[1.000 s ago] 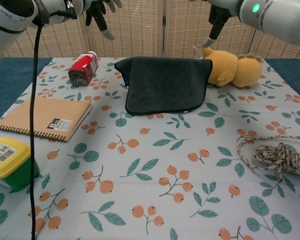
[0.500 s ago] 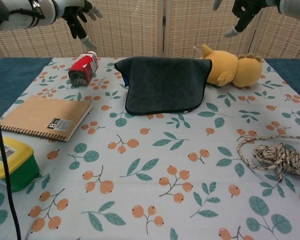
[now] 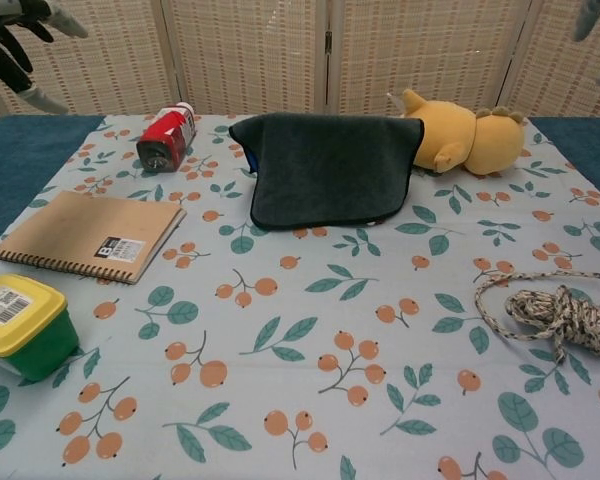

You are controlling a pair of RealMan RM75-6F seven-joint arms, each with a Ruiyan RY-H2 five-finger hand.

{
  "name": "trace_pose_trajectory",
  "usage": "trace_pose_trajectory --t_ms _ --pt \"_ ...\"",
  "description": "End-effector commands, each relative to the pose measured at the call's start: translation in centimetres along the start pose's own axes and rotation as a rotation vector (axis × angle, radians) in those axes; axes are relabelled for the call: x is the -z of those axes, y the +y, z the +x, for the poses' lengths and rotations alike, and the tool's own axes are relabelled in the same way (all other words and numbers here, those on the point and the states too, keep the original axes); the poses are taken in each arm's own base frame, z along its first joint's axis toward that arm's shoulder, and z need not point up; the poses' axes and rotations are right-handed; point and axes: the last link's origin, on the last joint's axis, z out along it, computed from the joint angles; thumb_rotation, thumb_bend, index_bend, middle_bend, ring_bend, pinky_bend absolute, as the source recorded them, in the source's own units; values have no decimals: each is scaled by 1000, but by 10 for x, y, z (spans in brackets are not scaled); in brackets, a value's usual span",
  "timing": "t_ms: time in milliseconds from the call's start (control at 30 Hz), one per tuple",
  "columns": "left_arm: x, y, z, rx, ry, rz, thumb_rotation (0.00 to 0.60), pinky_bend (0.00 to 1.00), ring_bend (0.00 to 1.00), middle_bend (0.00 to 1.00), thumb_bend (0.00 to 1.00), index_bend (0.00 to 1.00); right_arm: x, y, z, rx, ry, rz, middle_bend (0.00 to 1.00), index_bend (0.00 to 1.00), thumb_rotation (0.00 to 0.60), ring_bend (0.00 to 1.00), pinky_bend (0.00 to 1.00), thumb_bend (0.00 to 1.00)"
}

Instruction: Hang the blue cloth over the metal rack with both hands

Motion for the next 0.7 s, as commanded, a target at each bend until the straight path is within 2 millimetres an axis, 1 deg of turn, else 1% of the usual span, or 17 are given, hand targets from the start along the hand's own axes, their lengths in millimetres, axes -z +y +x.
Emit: trace_pose_trajectory --t_ms 33,133,333,467,567,700 --pt "37 -31 0 -24 19 11 600 273 131 86 133 151 39 14 0 -28 0 -14 643 393 600 607 884 248" --pt "65 -50 -1 -37 31 15 600 258 131 86 134 154 69 24 0 -26 13 -28 643 393 600 605 883 251" --pt "113 -81 0 -68 31 61 600 229 129 86 133 156 118 43 -3 -25 31 -74 642 393 600 605 881 254" --pt "142 -95 0 -75 65 93 600 223 129 86 134 156 142 48 -5 -26 37 -108 643 393 600 605 880 254" --pt "160 -102 -1 -79 88 119 600 223 129 86 134 156 156 49 -7 -37 40 -128 642 393 600 605 880 255" --pt "181 -107 -3 -76 102 154 600 220 128 86 134 156 169 50 -11 -50 41 -151 643 393 600 605 880 257"
